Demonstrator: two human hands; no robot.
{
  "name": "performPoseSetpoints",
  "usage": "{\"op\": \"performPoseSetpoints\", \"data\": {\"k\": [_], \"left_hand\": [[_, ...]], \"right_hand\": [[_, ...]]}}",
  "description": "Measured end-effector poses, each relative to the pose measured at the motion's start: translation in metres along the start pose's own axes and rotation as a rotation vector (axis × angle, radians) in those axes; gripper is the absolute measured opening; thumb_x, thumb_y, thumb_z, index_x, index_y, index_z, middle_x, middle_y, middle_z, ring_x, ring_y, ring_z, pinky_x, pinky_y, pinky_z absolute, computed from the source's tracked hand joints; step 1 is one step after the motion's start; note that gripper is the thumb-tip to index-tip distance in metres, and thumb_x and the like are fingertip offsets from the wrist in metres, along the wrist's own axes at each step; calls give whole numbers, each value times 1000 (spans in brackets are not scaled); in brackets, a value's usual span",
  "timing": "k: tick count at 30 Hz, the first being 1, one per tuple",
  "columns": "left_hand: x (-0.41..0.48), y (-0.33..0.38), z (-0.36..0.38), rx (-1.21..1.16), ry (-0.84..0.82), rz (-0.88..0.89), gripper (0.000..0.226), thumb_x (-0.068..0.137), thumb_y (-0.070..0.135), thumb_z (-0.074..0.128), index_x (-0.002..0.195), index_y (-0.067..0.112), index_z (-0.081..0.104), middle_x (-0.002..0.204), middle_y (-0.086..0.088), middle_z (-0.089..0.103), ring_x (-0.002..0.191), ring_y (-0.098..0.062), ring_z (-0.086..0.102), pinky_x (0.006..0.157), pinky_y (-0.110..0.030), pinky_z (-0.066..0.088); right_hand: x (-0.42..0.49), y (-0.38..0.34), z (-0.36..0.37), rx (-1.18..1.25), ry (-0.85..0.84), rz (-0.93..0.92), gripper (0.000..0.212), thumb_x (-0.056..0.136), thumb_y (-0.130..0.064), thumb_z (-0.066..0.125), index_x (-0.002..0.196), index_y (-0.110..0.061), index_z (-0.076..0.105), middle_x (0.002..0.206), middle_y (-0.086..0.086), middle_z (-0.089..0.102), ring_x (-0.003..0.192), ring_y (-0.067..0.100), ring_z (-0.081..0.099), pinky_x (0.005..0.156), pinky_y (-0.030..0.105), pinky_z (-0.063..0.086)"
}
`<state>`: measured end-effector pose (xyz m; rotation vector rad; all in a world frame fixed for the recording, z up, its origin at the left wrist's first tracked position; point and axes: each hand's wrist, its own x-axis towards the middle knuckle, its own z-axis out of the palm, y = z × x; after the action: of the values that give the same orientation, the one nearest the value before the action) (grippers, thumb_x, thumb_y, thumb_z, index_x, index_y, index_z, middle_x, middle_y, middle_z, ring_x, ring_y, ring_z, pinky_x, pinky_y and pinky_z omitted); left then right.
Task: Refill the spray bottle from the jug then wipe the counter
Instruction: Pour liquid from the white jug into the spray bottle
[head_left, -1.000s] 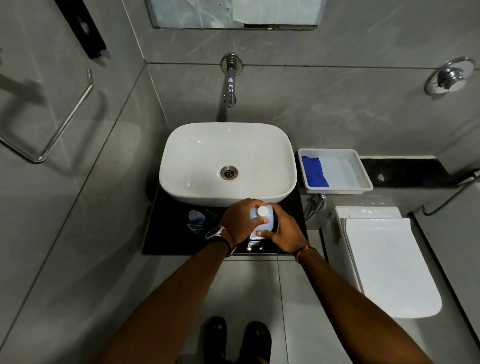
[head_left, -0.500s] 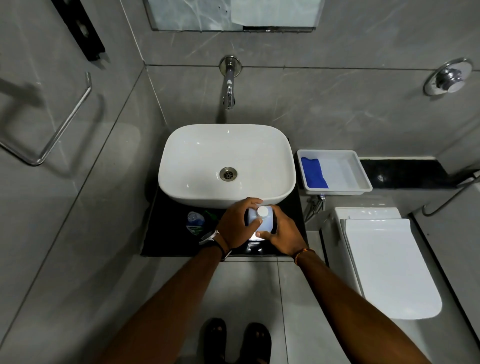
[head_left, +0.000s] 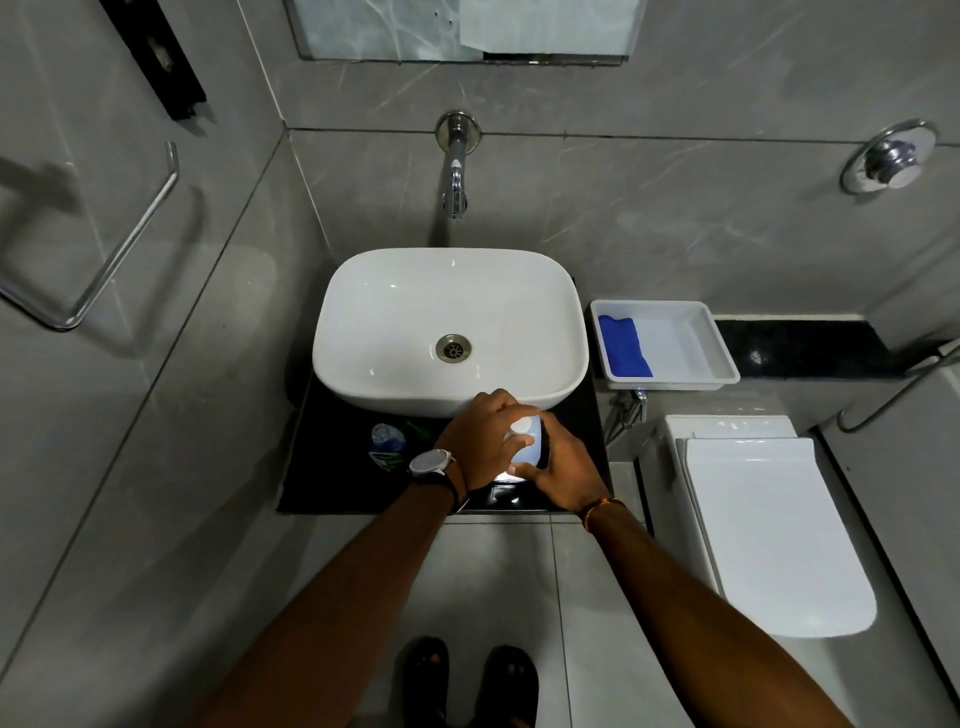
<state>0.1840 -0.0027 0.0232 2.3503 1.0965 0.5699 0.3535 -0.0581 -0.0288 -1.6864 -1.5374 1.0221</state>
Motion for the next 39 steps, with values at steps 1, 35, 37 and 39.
{"op": "performPoseSetpoints", "data": {"k": [1,35,37,39], "left_hand": [[1,0,-1,9,18,-4,37,88,32,69,123,19,66,116,-6,62,101,-25,58,91,-38,52],[-78,-44,35,-15,-27,-589,33,86,18,68,118,13,63,125,-9,58,114,-31,61,98,-39,52],[-79,-49,37,11,-74,-603,29,84,14,68,113,12,63,122,-10,60,113,-32,61,96,-37,52],[-77,-53,39,42,-99,-603,28,84,11,68,111,12,63,121,-11,61,113,-33,61,95,-36,50]], "right_hand": [[0,0,1,-2,1,1,82,77,-29,88,146,-20,44,137,-3,60,119,13,60,100,27,53],[-1,7,1,-15,59,-40,79,74,-42,90,140,-28,49,131,-10,63,117,6,61,96,22,54],[0,9,1,-6,55,-36,78,73,-42,90,138,-30,50,130,-12,64,116,4,62,95,21,55],[0,9,0,1,52,-32,77,72,-42,91,137,-32,50,128,-14,65,115,1,62,92,15,54]]}}
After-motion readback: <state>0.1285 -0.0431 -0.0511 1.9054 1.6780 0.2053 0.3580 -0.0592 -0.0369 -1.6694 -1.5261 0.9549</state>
